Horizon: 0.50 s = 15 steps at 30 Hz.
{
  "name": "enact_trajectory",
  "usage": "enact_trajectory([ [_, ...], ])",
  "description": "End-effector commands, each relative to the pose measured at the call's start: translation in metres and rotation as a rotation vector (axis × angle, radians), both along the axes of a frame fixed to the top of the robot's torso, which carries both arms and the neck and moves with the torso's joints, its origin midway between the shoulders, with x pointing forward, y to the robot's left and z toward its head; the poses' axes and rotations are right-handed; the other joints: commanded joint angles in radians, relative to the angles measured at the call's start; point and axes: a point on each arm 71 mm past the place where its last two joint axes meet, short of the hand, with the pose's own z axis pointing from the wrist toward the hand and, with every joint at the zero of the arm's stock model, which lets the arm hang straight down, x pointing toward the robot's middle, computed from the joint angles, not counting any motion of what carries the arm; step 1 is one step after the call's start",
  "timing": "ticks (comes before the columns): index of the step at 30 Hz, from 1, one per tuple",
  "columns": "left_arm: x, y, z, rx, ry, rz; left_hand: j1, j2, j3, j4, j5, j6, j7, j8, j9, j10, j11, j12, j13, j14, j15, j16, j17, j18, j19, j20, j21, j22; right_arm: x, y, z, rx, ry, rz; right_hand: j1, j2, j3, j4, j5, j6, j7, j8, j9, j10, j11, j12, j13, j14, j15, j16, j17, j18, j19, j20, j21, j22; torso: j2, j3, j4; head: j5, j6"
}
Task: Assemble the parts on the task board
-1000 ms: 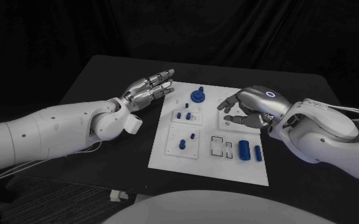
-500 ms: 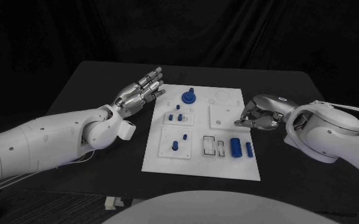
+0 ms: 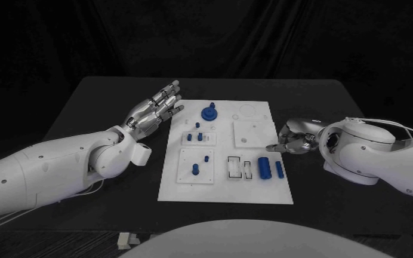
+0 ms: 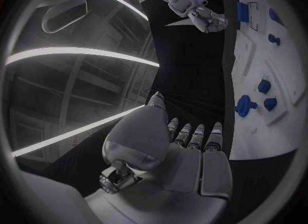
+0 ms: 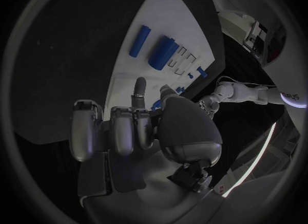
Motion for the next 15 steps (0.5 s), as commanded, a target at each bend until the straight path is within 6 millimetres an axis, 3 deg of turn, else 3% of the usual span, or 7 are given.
enact_trajectory([
  [1,-0.001,-0.001,0.001,-0.019,-0.011,-0.005,0.025,0.0,0.008,-0.011,0.029,0.001,0.013,-0.004,0.001,0.0,0.011,0.001,0.0,0.0,0.008,-0.004,-0.001,0.009,0.003,0.007,-0.005,0.001,-0.002,0.001,-0.005,-0.047,0.048,-0.032,-0.033,-0.003,-0.008,0.003,0.007,-0.012,-0.004,0.034,0.093,0.106,-0.005,0.002,0.263,0.107,-0.007,0.016,0.263,-0.003,0.044,-0.005,-0.022,0.217,-0.003,0.0008,-0.0029,-0.002,0.0],
  [4,-0.001,-0.002,0.0,-0.02,-0.008,-0.008,0.03,0.001,0.009,-0.012,0.036,0.002,0.015,-0.004,0.001,0.0,0.013,0.002,0.0,0.0,0.01,-0.004,-0.001,0.009,0.003,0.009,-0.005,0.001,-0.004,0.004,-0.009,-0.061,0.067,-0.033,-0.076,-0.016,-0.01,0.006,-0.001,-0.019,-0.005,0.048,0.154,0.106,-0.007,0.002,0.263,0.107,-0.008,0.016,0.263,0.016,0.009,-0.005,-0.103,0.19,-0.004,0.0015,-0.0034,-0.002,0.0],
  [9,-0.001,-0.001,0.0,-0.02,-0.006,-0.011,0.035,0.002,0.011,-0.013,0.042,0.004,0.017,-0.004,0.001,0.0,0.017,0.003,0.0,0.0,0.014,-0.004,-0.001,0.009,0.003,0.011,-0.005,0.001,-0.007,0.008,-0.014,-0.072,0.087,-0.032,-0.084,-0.047,-0.001,0.004,-0.045,-0.025,-0.005,0.038,0.184,0.106,-0.007,0.002,0.263,0.107,-0.009,0.016,0.263,0.019,0.008,-0.006,-0.114,0.187,-0.005,0.0003,-0.0042,0.003,0.0],
  [15,-0.001,-0.001,0.0,-0.021,-0.002,-0.014,0.042,0.002,0.014,-0.016,0.052,0.003,0.02,-0.004,0.001,0.001,0.022,0.003,0.001,0.0,0.017,-0.004,-0.001,0.009,0.003,0.013,-0.004,0.002,-0.01,0.015,-0.017,-0.049,0.081,-0.022,-0.048,-0.064,0.02,-0.002,-0.057,-0.027,-0.005,0.032,0.207,0.106,-0.006,0.002,0.263,0.107,-0.01,0.016,0.263,0.017,0.013,-0.007,-0.109,0.188,-0.005,-0.0001,-0.0044,0.008,0.0],
])
